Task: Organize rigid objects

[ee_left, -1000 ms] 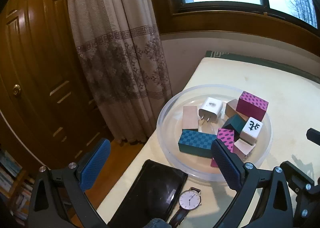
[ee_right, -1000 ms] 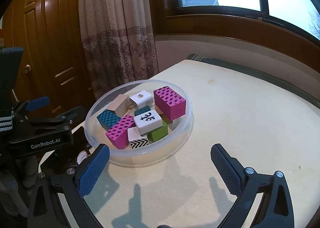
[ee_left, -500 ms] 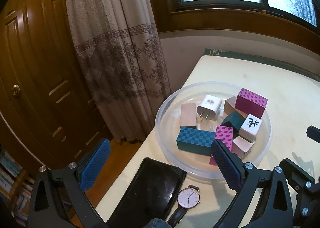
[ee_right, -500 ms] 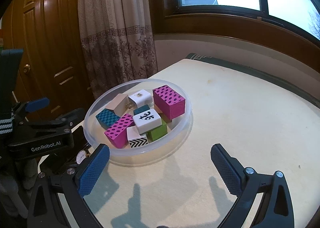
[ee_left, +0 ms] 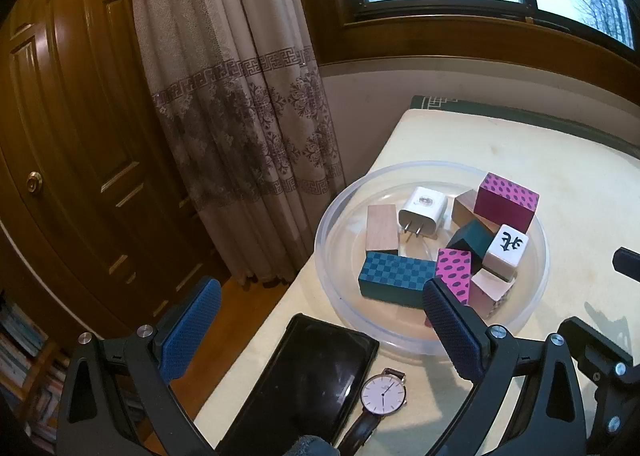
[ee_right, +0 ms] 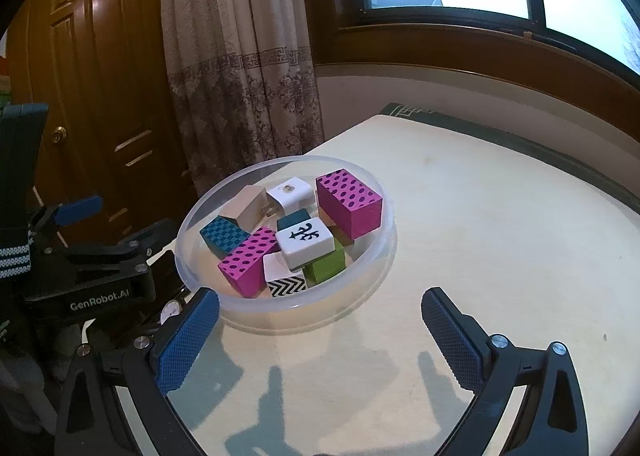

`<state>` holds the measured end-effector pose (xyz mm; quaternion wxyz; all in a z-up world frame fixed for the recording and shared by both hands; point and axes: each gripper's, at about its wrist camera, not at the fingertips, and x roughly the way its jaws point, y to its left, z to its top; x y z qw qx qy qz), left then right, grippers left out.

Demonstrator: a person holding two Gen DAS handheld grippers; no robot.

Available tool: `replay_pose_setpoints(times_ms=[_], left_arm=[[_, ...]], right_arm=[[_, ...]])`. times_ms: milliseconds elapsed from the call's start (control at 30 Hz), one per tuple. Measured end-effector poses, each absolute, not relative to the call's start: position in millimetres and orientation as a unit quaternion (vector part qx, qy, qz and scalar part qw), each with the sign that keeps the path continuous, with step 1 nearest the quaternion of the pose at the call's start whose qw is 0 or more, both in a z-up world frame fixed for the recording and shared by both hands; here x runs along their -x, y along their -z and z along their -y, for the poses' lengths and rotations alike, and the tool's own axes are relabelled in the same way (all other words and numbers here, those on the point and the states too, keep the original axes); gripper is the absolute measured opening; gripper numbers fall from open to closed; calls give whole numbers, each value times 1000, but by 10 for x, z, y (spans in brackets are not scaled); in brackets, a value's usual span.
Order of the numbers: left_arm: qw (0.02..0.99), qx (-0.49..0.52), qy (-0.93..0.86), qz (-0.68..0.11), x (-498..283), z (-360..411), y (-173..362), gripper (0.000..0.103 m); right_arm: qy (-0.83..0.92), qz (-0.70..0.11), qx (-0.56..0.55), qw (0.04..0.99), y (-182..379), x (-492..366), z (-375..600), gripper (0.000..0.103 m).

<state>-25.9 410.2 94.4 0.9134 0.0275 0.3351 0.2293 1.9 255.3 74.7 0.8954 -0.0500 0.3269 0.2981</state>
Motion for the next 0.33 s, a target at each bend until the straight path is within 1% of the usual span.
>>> replay_pose_setpoints(times_ms=[167,333], left_arm=[[913,-27,-229,-335,256,-4108,-939,101],[914,-28,-227,-335,253,-4113,-943,101]], right_arm=[[-292,-308,52,904,-766,8,-2534,103],[-288,-313,52,903,-757,-19,-2512,103]])
